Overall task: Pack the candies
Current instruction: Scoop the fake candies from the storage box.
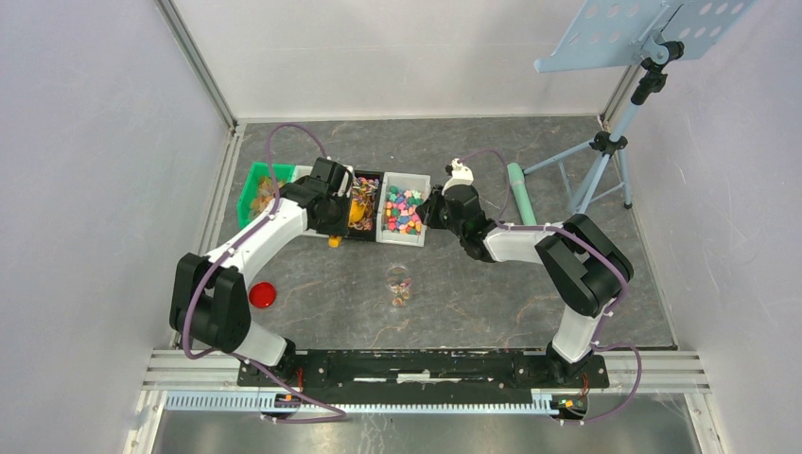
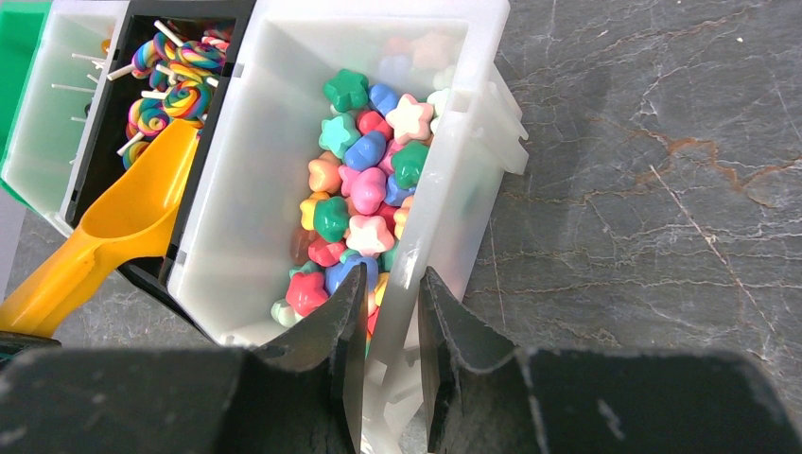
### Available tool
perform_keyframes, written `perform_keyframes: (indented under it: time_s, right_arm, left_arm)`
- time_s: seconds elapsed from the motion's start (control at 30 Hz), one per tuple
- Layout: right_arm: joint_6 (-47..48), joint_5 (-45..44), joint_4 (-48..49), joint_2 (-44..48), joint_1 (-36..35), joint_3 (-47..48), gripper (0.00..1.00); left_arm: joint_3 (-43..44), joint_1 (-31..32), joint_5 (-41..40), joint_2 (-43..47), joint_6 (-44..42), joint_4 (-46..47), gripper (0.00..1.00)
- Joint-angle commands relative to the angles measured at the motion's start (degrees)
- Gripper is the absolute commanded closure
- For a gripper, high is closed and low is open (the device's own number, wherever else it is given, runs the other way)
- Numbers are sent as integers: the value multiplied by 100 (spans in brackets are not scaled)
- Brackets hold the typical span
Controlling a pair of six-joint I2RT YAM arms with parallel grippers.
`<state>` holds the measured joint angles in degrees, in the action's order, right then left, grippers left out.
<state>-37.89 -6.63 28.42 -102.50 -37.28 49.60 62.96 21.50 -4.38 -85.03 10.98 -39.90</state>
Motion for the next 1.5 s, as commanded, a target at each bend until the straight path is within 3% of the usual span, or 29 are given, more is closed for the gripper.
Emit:
perform_keyframes:
  time_s: [0.0, 0.53, 1.47]
  right_arm:
    - [211, -121, -129, 107, -16, 102, 100]
    - [-27, -299, -70, 72, -15, 41, 100]
    - [-282, -380, 337, 38, -7, -83, 100]
  left_arm:
    - [-90, -157, -457, 248, -272, -41, 98]
    - [-405, -155, -406, 633, -123, -56, 98]
    - [-820, -160, -241, 1004, -428, 773, 98]
